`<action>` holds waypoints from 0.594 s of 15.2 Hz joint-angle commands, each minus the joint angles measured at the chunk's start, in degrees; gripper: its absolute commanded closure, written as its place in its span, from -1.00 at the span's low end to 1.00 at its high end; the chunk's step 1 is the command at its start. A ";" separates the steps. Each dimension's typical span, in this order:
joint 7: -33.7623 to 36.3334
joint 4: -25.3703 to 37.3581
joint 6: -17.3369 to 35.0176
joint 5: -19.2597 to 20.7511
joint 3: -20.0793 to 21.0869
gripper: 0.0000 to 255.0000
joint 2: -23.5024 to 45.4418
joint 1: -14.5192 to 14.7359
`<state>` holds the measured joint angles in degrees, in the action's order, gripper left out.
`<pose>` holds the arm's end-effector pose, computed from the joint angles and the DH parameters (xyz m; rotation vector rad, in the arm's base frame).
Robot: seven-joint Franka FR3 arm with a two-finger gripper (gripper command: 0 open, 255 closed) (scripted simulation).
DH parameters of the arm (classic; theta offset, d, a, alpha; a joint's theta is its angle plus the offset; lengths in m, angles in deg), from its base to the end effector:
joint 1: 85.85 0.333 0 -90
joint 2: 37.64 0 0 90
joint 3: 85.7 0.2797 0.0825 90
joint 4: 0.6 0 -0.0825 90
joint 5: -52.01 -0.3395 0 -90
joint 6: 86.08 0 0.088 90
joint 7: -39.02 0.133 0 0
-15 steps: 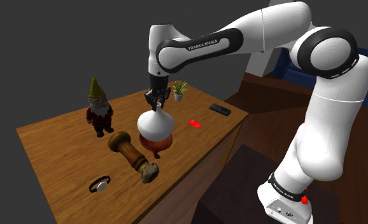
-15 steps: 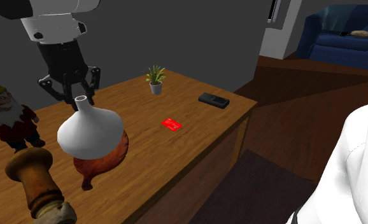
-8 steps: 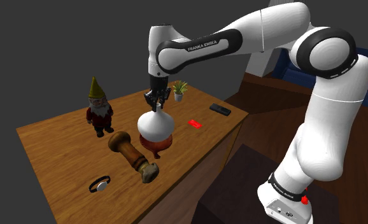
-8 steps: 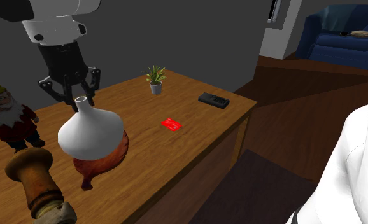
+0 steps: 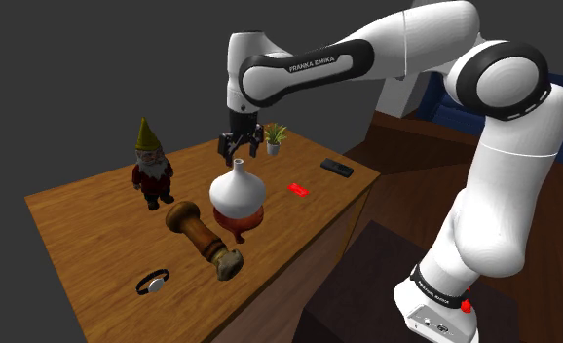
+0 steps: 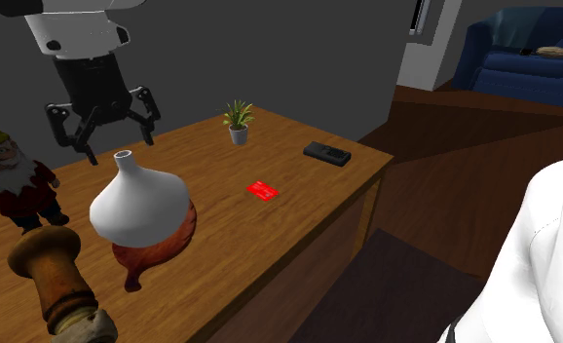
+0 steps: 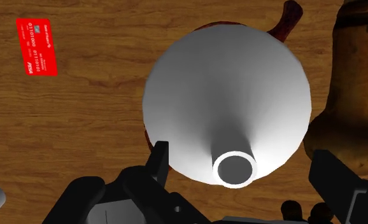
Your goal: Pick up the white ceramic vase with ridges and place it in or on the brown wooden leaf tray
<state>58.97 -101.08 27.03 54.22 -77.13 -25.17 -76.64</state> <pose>0.5489 0.1681 0.4004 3.1399 -0.0414 0.0097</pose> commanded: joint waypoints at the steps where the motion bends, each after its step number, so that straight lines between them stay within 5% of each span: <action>1: -0.18 2.95 -3.64 -0.16 0.02 -1.00 -0.69 -0.04; 9: -0.22 4.17 -5.08 -0.21 0.04 -1.00 -0.91 -0.03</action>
<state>58.75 -96.93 21.97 54.01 -77.09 -26.08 -76.67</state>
